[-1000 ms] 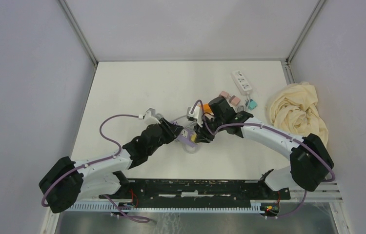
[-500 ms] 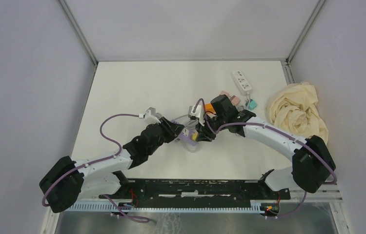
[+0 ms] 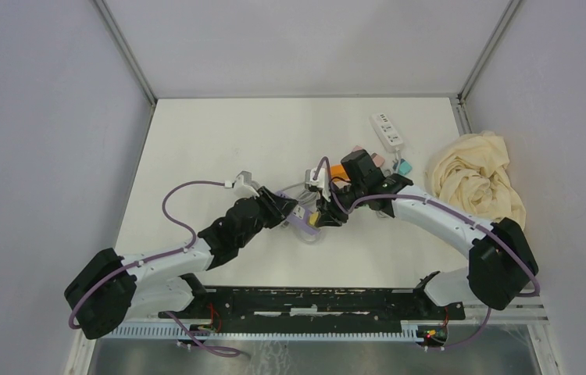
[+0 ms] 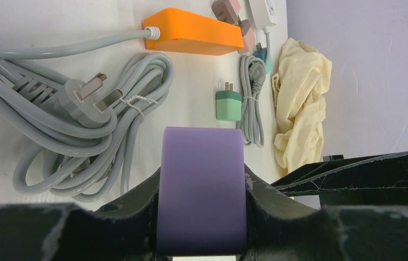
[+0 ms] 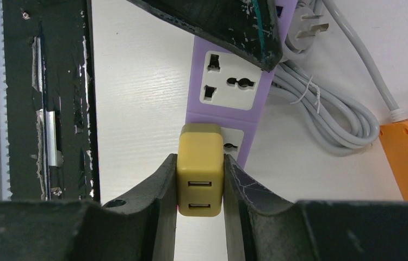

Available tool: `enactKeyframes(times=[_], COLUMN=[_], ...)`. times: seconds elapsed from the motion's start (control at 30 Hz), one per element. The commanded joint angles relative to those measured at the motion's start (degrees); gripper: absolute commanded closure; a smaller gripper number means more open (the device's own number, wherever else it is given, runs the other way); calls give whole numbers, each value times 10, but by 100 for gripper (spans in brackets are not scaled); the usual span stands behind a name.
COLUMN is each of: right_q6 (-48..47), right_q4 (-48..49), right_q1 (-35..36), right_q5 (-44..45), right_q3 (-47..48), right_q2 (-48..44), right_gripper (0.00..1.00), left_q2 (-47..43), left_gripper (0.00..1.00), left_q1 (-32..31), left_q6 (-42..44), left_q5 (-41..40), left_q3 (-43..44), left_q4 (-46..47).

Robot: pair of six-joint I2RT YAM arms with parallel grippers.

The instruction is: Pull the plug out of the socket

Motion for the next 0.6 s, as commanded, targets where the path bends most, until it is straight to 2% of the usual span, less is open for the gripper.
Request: enactKeyframes(times=[0.0,0.13,0.2,0.27,0.33,0.4,0.5,0.57], right_q6=[61,79,65,39,21,-1,29,56], right_q4=[119,94,61,31,26,29,76,86], right_q1=[31,-11,-40,-48,-41,-13,12,7], right_q5=[-46,95,96,49,-21,-41,14,106], right_q3=[-24,13,24,25,20,10,-5,1], right_q2=[-46,-10,1,0,-12,-32,-53,-50], right_gripper=[100,100,100,100,100,100,100,100], left_q2=[13,15,15,15,16,16,15,11], left_gripper=[97,97,97,97,97,97,97,97], left_q1=[-1,-1,-1,-1,0,0,1,1], left_q6=[33,31,31,33,36,37,38,38], left_q5=[3,11,13,11,9,9,9,9], left_q3=[17,10,11,13,18,19,21,18], left_q4=[7,22,21,18,14,13,6,4])
